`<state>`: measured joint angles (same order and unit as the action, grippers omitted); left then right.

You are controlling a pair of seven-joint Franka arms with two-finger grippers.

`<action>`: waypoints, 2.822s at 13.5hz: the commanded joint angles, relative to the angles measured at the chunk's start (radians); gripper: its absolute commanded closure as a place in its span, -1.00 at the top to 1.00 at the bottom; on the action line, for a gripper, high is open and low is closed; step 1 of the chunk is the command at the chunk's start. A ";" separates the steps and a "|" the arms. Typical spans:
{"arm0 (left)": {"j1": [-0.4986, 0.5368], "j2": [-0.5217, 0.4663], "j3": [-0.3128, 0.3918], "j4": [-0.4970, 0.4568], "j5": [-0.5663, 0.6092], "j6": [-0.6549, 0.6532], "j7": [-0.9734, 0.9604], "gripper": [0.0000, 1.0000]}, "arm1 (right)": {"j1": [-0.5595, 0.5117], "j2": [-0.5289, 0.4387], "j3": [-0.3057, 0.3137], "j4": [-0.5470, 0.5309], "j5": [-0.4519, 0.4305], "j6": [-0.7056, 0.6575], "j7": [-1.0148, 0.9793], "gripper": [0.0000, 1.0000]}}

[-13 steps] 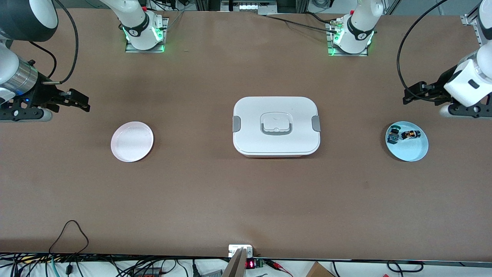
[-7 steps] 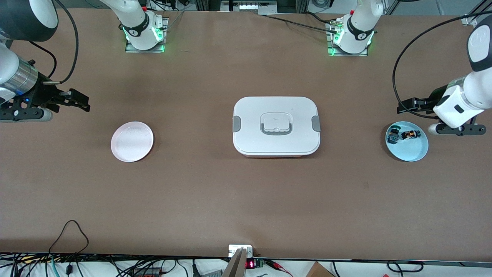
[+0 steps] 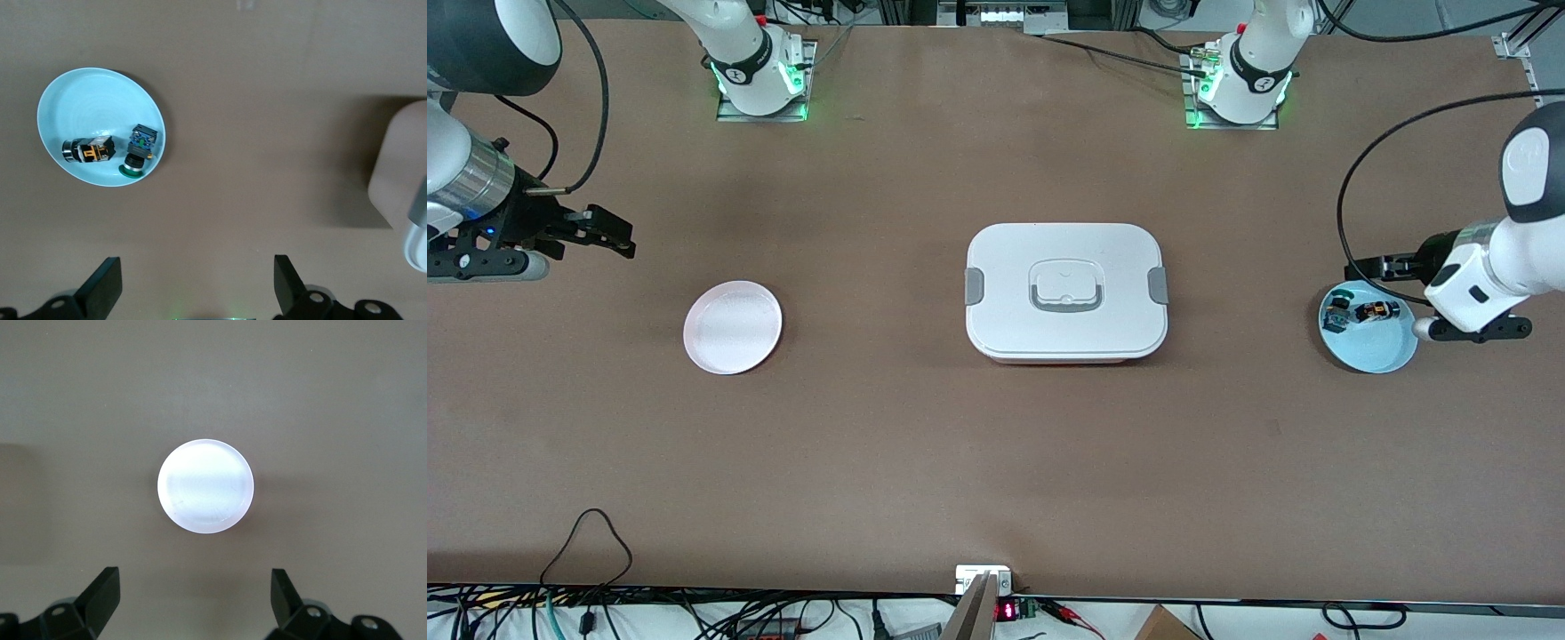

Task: Transfer orange switch to right arm and place
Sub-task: 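Lower the left gripper over the orange switch on the blue plate, then close the left gripper on the orange switch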

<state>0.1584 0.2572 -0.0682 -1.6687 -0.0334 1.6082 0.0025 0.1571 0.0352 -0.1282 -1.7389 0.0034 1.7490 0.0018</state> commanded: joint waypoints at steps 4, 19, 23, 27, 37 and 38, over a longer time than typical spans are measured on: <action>0.095 0.070 -0.007 -0.015 0.020 0.107 0.042 1.00 | 0.001 -0.023 0.002 -0.021 0.015 0.006 0.010 1.00; 0.223 0.060 -0.005 -0.290 0.096 0.554 0.273 1.00 | -0.001 -0.023 0.004 -0.016 0.015 0.009 0.010 1.00; 0.236 0.057 -0.005 -0.382 0.096 0.672 0.290 1.00 | -0.001 -0.021 0.004 -0.016 0.015 0.010 0.010 1.00; 0.257 0.051 -0.005 -0.506 0.095 0.873 0.358 1.00 | -0.001 -0.021 0.004 -0.016 0.015 0.010 0.010 1.00; 0.322 0.111 -0.005 -0.534 0.095 0.937 0.410 1.00 | -0.002 -0.021 0.002 -0.016 0.015 0.003 0.010 1.00; 0.322 0.119 -0.005 -0.533 0.095 0.943 0.410 1.00 | -0.002 -0.021 0.002 -0.016 0.015 0.003 0.010 1.00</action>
<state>0.4634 0.3596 -0.0642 -2.2050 0.0411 2.5303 0.3972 0.1572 0.0345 -0.1275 -1.7389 0.0035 1.7524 0.0018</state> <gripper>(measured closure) 0.000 0.000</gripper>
